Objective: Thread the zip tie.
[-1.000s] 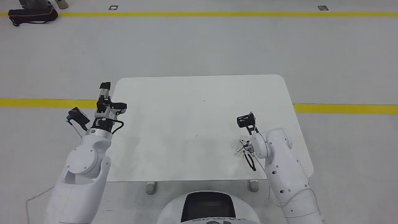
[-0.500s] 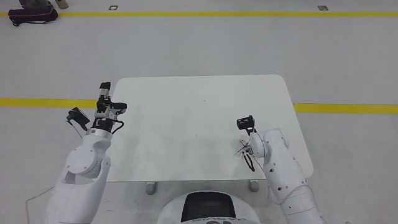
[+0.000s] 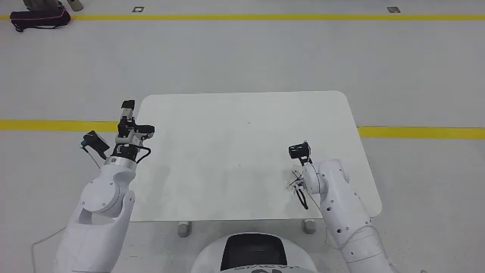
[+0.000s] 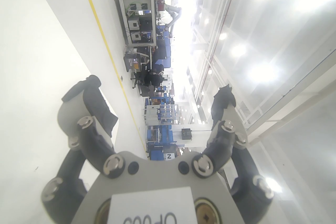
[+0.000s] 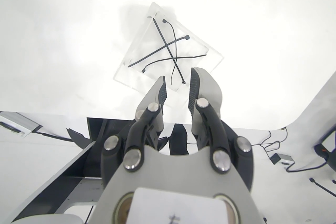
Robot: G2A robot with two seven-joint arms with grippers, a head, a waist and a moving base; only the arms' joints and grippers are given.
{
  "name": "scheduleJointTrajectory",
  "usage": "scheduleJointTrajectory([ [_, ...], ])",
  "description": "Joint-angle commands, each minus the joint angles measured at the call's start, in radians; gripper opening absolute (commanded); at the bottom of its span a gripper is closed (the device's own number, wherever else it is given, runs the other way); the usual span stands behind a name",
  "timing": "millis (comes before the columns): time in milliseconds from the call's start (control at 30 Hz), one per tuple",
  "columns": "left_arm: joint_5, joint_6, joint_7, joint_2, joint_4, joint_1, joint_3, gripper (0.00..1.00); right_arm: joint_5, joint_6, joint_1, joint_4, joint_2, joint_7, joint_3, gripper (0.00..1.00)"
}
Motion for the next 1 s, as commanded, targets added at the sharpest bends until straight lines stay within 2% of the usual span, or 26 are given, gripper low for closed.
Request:
scheduleJointTrajectory([
  [0,0.000,0.000,0.000,0.000,0.000,0.000,0.000,1.00,0.002,0.003,0.002,0.011,0.000,-0.013,-0.001,0.22],
  [267,0.000,0.000,0.000,0.000,0.000,0.000,0.000,1.00,0.021,0.006,0.009,0.059,0.001,-0.089,-0.007,0.24],
  [333,0.000,0.000,0.000,0.000,0.000,0.000,0.000,1.00,0.022,0.008,0.011,0.074,0.002,-0.104,-0.010,0.32],
  [967,0.000,0.000,0.000,0.000,0.000,0.000,0.000,1.00,0.007,0.040,0.043,0.155,0.003,-0.156,-0.039,0.26],
])
